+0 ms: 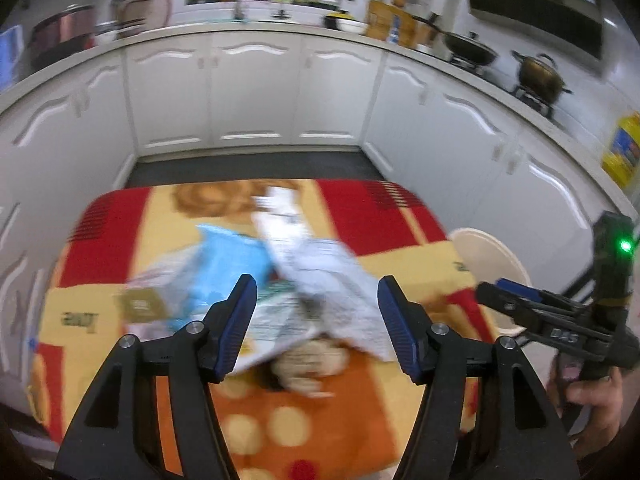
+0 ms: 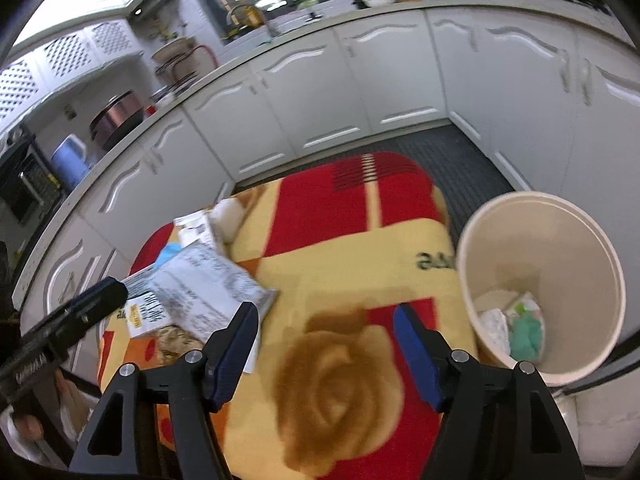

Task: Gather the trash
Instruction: 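Grasp the Watermelon Frost medicine box with the left tool while the right tool grasps a white paper item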

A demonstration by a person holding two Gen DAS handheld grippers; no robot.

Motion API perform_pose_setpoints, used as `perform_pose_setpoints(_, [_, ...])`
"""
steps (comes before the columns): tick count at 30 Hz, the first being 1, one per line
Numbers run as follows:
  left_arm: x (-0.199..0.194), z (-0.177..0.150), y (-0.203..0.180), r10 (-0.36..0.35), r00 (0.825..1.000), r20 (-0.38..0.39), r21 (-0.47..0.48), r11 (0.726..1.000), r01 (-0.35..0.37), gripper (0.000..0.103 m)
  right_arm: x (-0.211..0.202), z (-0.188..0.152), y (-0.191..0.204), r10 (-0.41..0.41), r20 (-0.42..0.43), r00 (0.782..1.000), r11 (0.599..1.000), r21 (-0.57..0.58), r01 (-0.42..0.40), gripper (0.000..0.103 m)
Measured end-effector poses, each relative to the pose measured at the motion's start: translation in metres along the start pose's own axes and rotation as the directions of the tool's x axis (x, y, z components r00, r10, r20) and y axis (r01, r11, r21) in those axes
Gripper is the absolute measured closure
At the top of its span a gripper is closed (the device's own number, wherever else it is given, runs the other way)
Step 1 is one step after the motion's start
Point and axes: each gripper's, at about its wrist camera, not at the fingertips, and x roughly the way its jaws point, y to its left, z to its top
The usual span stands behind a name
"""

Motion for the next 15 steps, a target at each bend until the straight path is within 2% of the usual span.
perform_pose_setpoints(3, [-0.003, 0.004, 0.030, 0.047, 0.999, -0.005, -0.038, 0.998, -0.047, 0.041, 0.008, 0.003, 0.013, 0.024, -0.017, 1.000, 1.000, -0.017, -0.024, 0.035])
perform_pose_setpoints(5, [0.000, 0.008, 0.051, 0.053, 0.998, -0.028, -0.071, 0.996, -0.054, 0.041, 0.012, 0.005, 0.020, 0.033, -0.029, 0.999, 0.999, -0.032, -0.034, 0.035])
perform_pose_setpoints(8, [0.008, 0.014, 0.078, 0.030, 0.997, -0.067, -0.133, 0.990, -0.039, 0.040, 0.019, 0.012, 0.034, 0.052, -0.040, 0.998, 0.997, -0.060, -0.055, 0.034])
perform_pose_setpoints(10, [0.015, 0.017, 0.091, -0.001, 0.995, -0.100, -0.162, 0.987, -0.015, 0.031, 0.026, 0.020, 0.045, 0.069, -0.053, 0.996, 0.994, -0.084, -0.073, 0.032])
perform_pose_setpoints(11, [0.019, 0.018, 0.096, -0.019, 0.994, -0.112, -0.176, 0.984, -0.001, 0.030, 0.029, 0.022, 0.050, 0.074, -0.057, 0.996, 0.992, -0.096, -0.080, 0.030])
perform_pose_setpoints(15, [0.035, 0.020, 0.107, -0.034, 0.987, -0.155, -0.196, 0.981, 0.003, 0.029, 0.045, 0.035, 0.068, 0.089, -0.079, 0.993, 0.985, -0.139, -0.100, 0.029])
